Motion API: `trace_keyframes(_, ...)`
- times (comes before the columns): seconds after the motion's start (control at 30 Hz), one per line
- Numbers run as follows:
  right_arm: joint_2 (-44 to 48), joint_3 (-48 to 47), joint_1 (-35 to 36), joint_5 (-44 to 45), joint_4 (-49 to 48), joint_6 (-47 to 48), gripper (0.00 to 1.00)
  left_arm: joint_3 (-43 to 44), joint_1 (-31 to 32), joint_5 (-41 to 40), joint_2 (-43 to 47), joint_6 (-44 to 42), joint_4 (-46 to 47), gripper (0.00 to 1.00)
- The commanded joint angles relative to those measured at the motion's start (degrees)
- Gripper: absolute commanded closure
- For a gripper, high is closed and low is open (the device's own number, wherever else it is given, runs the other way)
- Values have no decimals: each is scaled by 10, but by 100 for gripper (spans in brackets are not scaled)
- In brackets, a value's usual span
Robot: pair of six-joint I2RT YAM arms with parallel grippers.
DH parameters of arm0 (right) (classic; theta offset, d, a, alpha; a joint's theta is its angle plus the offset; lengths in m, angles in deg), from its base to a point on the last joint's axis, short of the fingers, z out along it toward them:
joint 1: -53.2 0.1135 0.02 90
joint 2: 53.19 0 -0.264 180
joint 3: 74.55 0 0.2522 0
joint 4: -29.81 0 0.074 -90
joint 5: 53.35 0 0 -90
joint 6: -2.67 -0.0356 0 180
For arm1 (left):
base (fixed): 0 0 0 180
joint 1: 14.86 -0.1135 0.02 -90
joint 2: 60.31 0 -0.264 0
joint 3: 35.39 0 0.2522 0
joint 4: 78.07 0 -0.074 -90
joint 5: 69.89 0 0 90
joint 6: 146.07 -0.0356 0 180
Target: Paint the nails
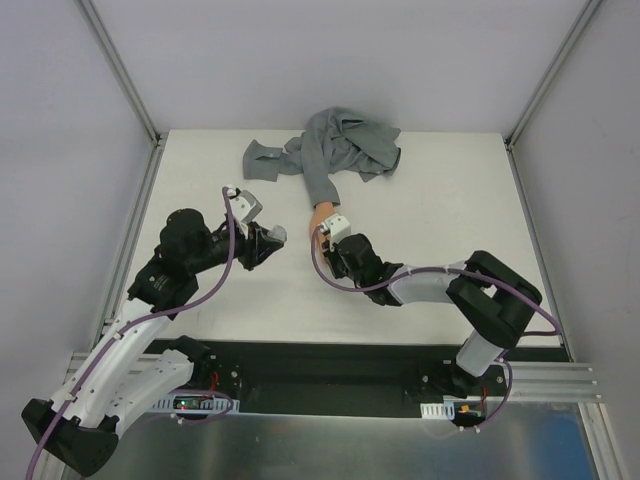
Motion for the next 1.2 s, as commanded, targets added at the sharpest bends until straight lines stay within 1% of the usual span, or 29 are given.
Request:
trace_keyframes(0.0,-8,-23,-3,-9,-33,-10,99,2,-8,18,7,6,34,100)
trace_keyframes(0.4,-8,-25,-2,-16,-35,-9,99,2,-13,22,5,6,36,100)
trace_keyframes(1.17,-12,-30,-3,21,-17,-9,100,2,-14,27,3,6,40,100)
